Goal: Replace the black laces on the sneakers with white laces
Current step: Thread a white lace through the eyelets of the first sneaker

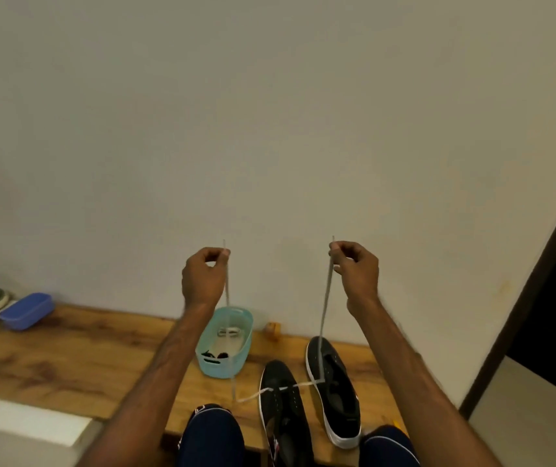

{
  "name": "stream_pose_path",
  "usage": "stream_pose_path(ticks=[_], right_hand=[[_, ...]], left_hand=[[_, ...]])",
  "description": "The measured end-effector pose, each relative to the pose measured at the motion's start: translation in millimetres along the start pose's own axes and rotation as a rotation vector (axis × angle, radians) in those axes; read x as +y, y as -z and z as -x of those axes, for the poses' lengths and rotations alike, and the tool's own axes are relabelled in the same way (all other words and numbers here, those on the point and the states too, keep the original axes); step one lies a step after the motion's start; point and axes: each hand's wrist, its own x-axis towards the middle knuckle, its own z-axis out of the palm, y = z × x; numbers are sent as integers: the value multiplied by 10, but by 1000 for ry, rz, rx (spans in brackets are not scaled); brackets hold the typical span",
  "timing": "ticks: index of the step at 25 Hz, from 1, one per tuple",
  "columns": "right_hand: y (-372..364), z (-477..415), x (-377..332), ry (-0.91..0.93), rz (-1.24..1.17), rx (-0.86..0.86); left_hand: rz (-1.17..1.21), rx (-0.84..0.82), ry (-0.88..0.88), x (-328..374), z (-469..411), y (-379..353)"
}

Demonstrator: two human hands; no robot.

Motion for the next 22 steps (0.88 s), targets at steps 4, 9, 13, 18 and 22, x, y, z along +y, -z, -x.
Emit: stream_pose_path(ticks=[4, 9, 13, 18, 22], right_hand=[[183, 291, 906, -172, 87, -129], [320, 792, 1974, -353, 346, -293], [406, 970, 2413, -458, 497, -357], [222, 945, 2642, -471, 744, -439], [148, 1011, 2785, -595, 858, -536]], left_hand=[[-313, -121, 23, -745, 283, -189], [-684, -446, 49, -1612, 825, -542], [-873, -616, 117, -2060, 915, -703], [-943, -656, -1, -2209, 841, -1008], [-853, -793, 198, -2319, 991, -1088]])
